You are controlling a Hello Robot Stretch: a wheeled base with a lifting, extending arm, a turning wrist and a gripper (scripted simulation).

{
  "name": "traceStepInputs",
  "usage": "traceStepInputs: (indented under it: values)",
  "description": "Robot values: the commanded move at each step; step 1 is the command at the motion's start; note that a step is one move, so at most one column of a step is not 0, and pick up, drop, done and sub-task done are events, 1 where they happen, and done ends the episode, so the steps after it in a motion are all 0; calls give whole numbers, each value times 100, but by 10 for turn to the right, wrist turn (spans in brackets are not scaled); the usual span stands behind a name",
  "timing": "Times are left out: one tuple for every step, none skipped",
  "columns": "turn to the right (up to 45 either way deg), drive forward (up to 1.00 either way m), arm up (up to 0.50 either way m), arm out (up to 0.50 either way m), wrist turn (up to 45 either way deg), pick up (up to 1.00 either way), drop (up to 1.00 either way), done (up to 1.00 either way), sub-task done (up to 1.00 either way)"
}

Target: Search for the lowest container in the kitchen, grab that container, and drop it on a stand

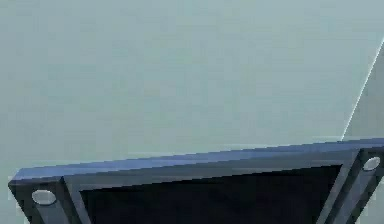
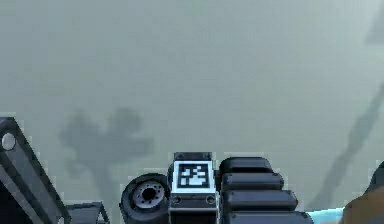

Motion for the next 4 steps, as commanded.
traceStepInputs:
  values:
    - [-450, 0, 0, 0, 0, 0, 0, 0, 0]
    - [-450, 0, 0, 0, 0, 0, 0, 0, 0]
    - [-450, 0, 0, 0, 0, 0, 0, 0, 0]
    - [-360, 0, 0, 0, 0, 0, 0, 0, 0]
